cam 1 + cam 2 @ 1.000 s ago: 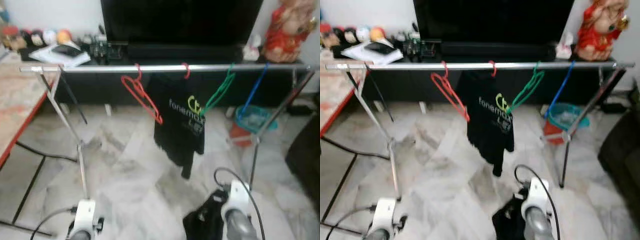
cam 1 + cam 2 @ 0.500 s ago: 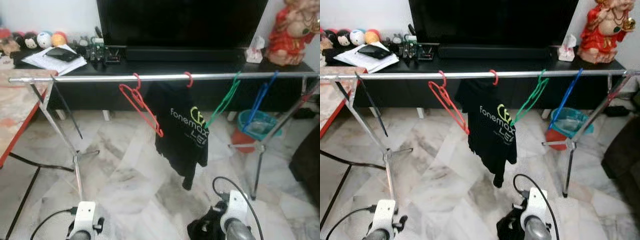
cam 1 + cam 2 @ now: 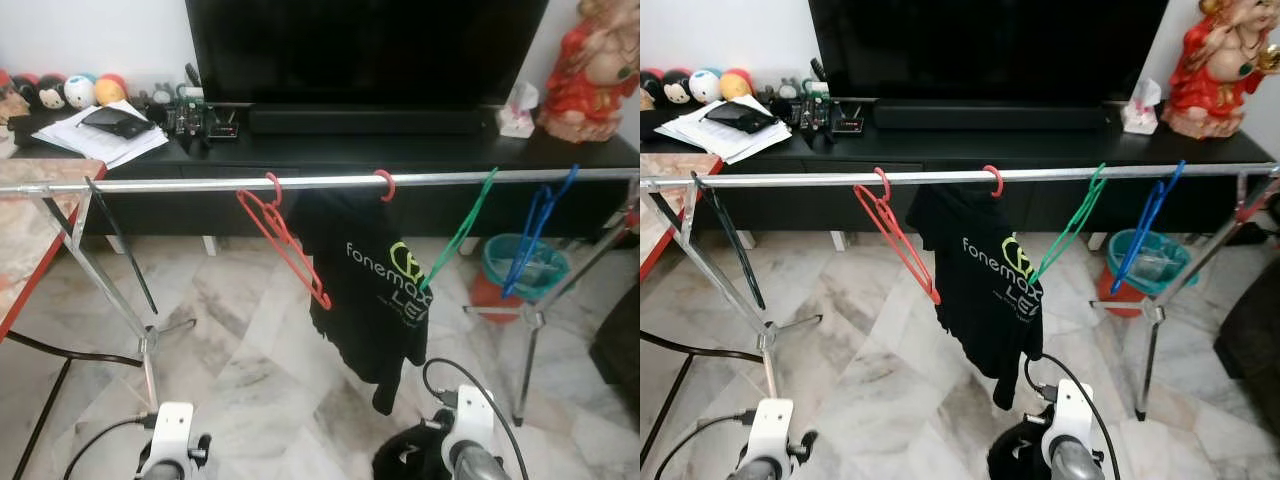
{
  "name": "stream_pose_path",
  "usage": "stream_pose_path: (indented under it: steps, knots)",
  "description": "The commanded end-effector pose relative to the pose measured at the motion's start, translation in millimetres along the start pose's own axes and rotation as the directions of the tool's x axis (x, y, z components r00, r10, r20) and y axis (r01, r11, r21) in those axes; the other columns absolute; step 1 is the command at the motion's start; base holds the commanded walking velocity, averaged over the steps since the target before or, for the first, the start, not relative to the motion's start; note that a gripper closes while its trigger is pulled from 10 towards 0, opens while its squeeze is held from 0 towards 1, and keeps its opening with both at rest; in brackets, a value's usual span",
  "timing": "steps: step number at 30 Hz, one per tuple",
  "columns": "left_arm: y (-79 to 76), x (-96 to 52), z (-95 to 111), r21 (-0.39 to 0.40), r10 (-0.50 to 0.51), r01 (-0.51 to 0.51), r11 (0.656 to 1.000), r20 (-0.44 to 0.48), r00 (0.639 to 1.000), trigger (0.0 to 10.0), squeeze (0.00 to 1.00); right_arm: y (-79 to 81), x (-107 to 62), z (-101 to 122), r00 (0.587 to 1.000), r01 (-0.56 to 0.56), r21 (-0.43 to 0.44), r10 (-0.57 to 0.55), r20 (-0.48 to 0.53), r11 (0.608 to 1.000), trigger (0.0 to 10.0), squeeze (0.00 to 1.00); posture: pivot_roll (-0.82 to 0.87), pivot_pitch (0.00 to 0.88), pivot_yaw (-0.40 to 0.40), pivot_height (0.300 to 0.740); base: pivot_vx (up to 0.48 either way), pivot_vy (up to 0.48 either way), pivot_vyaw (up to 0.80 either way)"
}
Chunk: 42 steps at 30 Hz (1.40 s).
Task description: Hang hanger
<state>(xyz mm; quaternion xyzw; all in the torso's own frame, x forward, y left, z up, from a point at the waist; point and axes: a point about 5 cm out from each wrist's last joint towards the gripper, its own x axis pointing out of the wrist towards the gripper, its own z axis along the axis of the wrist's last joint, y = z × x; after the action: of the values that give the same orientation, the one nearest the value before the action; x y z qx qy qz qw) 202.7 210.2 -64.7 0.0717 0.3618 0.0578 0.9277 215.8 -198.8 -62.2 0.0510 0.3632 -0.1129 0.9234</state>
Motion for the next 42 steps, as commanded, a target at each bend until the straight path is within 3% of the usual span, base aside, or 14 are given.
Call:
stream_pose_path:
  steps: [1,6,10,19,26,42]
  knots:
    - [-3.2,-2.6,-8.1,-0.009,-0.009,0.009,1.0,-0.026,1.0,10.0,0.0,-8.7,0.1,4.5,0.999,0.033,0.008,-0.034,0.031,0.999,10.0,0.0,0.07,0.033,-0.023,0.736,0.0,0.0,0.0]
    - [-5.0,-3.6,-11.3,-0.006,-0.015,0.015,1.0,-0.036,0.999,10.0,0.0,-21.2,1.7,32.3,0.977,0.095,0.037,-0.1,0.186,0.995,10.0,0.0,0.08,0.025,-0.027,0.736,0.0,0.0,0.0]
    - [-4.0,-4.4,-12.7,-0.007,-0.014,0.014,1.0,-0.034,0.999,10.0,0.0,-21.1,-3.1,61.5,0.914,0.097,0.032,-0.101,0.393,0.995,10.0,0.0,0.07,0.019,-0.03,0.736,0.0,0.0,0.0]
    - [-5.9,-3.9,-10.3,-0.005,-0.021,0.021,1.0,-0.021,1.0,10.0,0.0,-6.9,-28.0,59.5,0.825,0.053,0.007,-0.048,0.563,0.999,10.0,0.0,0.06,0.018,-0.028,0.736,0.0,0.0,0.0]
    - [-6.4,-2.8,-7.6,0.028,-0.024,0.024,0.999,-0.016,1.0,10.0,0.0,5.6,-34.7,66.7,0.802,0.01,-0.03,0.01,0.597,1.0,10.0,0.0,0.06,0.023,-0.029,0.736,0.0,0.0,0.0]
    - [-4.7,-3.5,-8.9,0.027,-0.009,0.009,1.0,-0.015,1.0,10.0,0.0,12.4,-34.8,82.3,0.812,-0.013,-0.05,0.04,0.582,0.999,10.0,0.0,0.07,0.022,-0.037,0.736,0.0,-0.117,0.0]
